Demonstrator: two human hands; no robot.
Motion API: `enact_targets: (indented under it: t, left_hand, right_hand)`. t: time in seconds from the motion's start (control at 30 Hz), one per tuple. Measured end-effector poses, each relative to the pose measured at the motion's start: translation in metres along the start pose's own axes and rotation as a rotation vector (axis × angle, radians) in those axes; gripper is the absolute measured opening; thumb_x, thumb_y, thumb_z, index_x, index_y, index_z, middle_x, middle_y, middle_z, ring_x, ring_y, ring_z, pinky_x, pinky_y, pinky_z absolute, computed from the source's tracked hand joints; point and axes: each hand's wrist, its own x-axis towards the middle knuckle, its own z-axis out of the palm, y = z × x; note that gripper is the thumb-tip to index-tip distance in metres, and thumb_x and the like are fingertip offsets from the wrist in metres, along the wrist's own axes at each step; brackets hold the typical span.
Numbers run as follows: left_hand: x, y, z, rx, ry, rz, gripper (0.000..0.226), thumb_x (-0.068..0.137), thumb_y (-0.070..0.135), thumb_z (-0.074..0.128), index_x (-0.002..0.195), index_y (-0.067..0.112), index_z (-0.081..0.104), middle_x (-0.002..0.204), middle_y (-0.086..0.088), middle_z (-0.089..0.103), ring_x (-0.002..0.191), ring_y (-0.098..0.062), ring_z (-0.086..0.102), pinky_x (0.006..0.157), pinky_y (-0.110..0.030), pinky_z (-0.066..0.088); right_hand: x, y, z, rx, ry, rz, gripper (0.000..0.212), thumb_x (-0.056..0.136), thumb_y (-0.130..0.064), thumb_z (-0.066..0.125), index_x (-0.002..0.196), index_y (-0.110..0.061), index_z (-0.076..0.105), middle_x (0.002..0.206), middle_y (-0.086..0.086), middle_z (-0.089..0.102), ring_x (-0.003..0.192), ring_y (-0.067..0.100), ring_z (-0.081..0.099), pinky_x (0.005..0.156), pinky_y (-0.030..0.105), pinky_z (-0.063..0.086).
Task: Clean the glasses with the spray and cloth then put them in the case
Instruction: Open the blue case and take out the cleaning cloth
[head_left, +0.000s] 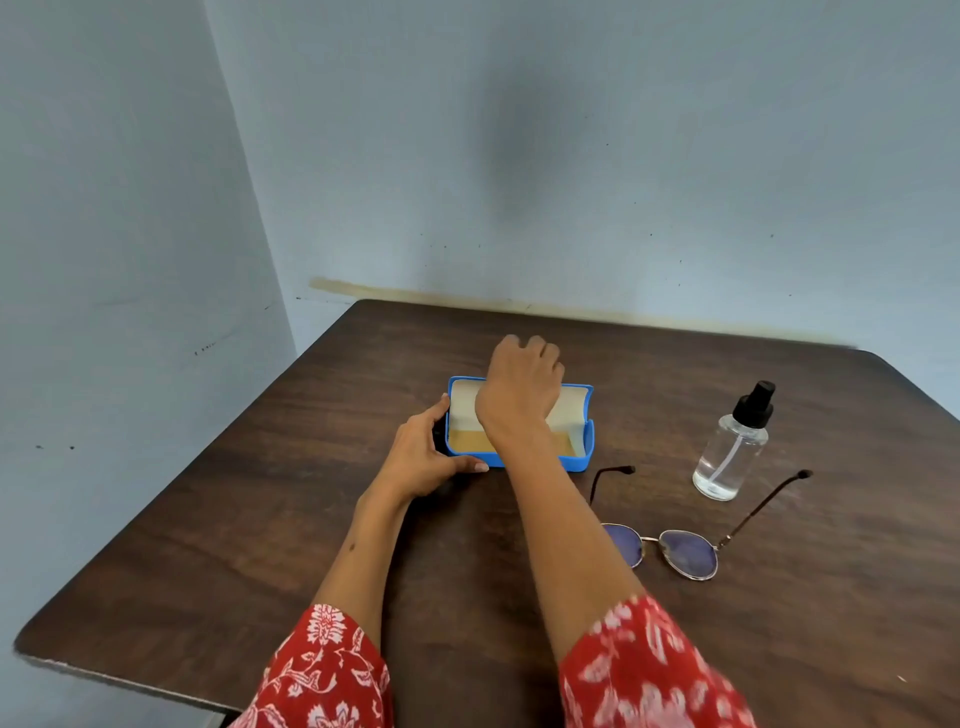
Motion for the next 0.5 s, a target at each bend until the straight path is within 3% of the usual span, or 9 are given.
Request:
enact_targets:
  t: [0.07, 0.17, 0.27, 0.5]
  left_hand:
    - [-0.001, 0.0, -0.001, 0.002, 0.007, 0.011, 0.109, 0.056, 0.019, 0.089, 0.145, 0.009, 0.028, 0.146, -0.004, 0.041, 0.135, -0.019, 0.038, 0.112, -0.04, 0.033]
    - [-0.002, 0.0, -0.002, 0.013, 0.026, 0.03, 0.108, 0.054, 0.021, 0.09, 0.144, 0.01, 0.032, 0.145, -0.002, 0.042, 0.134, -0.018, 0.038, 0.113, -0.038, 0.032]
    - [-0.003, 0.002, -0.003, 0.063, 0.036, 0.042, 0.106, 0.057, 0.02, 0.089, 0.144, 0.008, 0.03, 0.141, -0.005, 0.047, 0.13, -0.02, 0.043, 0.109, -0.037, 0.036]
    - [-0.004, 0.004, -0.004, 0.105, 0.023, 0.014, 0.108, 0.058, 0.025, 0.088, 0.146, 0.013, 0.027, 0.141, -0.005, 0.046, 0.126, -0.022, 0.045, 0.107, -0.04, 0.038]
  right_hand:
    - [-0.011, 0.009, -0.011, 0.012, 0.029, 0.075, 0.039, 0.084, -0.01, 0.063, 0.12, -0.006, 0.049, 0.127, 0.015, 0.047, 0.117, 0.029, 0.043, 0.095, 0.035, 0.038]
    - [-0.026, 0.028, -0.018, 0.093, -0.156, 0.18, 0.035, 0.087, -0.013, 0.059, 0.121, -0.009, 0.053, 0.126, 0.013, 0.051, 0.118, 0.029, 0.047, 0.087, 0.036, 0.043]
    - [-0.03, 0.039, -0.015, 0.103, -0.281, 0.284, 0.037, 0.087, -0.015, 0.059, 0.123, -0.013, 0.053, 0.13, 0.012, 0.051, 0.12, 0.028, 0.049, 0.088, 0.036, 0.045]
    - [-0.027, 0.039, 0.001, 0.113, -0.278, 0.355, 0.041, 0.088, -0.018, 0.059, 0.127, -0.009, 0.051, 0.129, 0.011, 0.051, 0.115, 0.025, 0.053, 0.087, 0.036, 0.046]
